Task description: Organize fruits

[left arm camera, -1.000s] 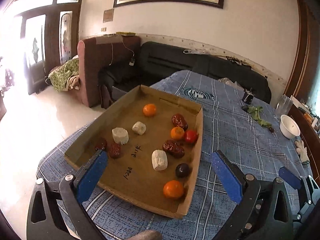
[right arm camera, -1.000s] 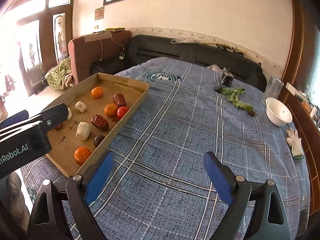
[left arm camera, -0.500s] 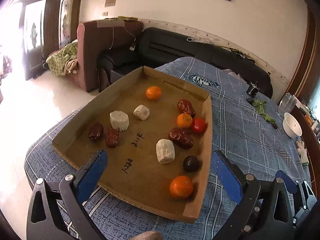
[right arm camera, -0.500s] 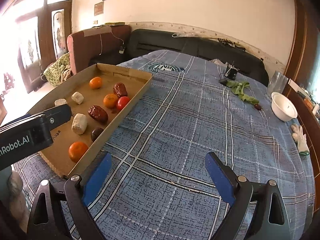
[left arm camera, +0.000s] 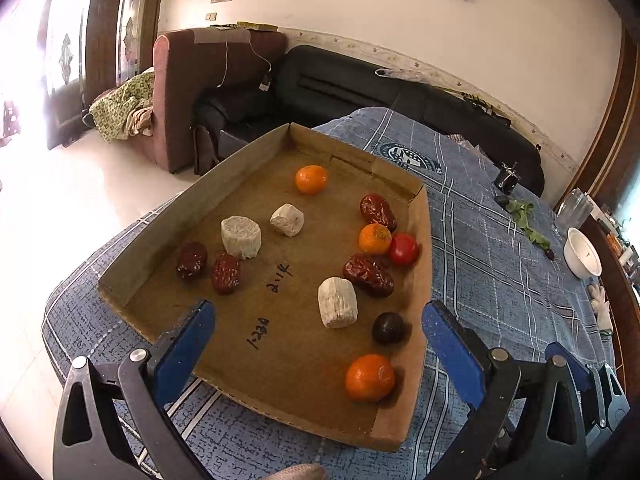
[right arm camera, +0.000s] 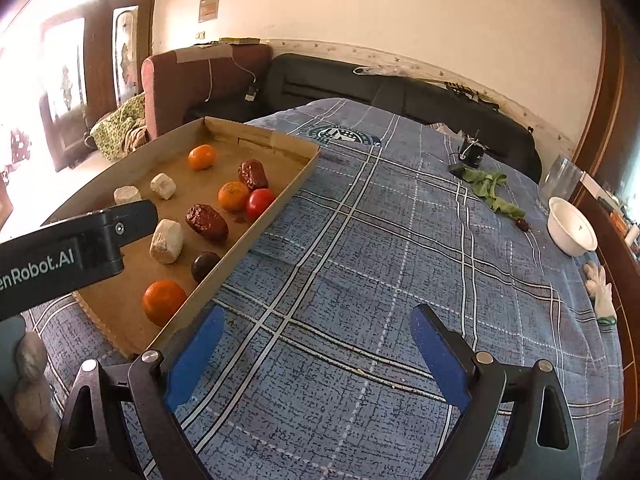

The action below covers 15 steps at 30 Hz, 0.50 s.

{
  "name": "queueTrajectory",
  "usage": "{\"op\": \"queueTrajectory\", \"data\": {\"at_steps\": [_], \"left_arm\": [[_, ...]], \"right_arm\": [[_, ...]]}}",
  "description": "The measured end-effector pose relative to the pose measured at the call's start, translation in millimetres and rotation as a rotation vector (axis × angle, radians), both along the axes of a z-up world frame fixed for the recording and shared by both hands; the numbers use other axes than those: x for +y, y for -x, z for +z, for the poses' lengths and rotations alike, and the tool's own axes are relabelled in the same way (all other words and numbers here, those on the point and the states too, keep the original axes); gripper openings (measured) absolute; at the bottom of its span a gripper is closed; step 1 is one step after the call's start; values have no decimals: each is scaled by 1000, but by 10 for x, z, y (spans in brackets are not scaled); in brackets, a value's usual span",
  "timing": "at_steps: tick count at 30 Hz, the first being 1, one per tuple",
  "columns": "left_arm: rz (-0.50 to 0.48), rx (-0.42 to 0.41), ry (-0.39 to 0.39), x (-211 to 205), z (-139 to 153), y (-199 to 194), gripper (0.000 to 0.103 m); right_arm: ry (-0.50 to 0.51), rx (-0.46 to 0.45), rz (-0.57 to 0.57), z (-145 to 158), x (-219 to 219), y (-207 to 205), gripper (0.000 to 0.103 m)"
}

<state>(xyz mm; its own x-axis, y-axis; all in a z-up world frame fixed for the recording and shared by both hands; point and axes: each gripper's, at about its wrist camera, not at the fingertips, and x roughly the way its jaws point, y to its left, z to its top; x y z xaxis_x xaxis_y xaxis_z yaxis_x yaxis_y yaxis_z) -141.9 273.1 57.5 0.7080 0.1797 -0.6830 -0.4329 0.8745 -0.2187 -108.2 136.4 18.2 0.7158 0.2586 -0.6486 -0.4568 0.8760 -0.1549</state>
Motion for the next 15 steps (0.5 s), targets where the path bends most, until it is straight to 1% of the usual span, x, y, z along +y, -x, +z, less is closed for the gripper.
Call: {"op": "queueTrajectory", "data": {"at_steps": [5,15], "left_arm": [[8,-3,1,15,6,26,103],[-6,-8,6,-29,5,79,103]], "right_arm": [[-6,0,6,11,1,20,97],[4,-1,24,4,54,99,97]]}}
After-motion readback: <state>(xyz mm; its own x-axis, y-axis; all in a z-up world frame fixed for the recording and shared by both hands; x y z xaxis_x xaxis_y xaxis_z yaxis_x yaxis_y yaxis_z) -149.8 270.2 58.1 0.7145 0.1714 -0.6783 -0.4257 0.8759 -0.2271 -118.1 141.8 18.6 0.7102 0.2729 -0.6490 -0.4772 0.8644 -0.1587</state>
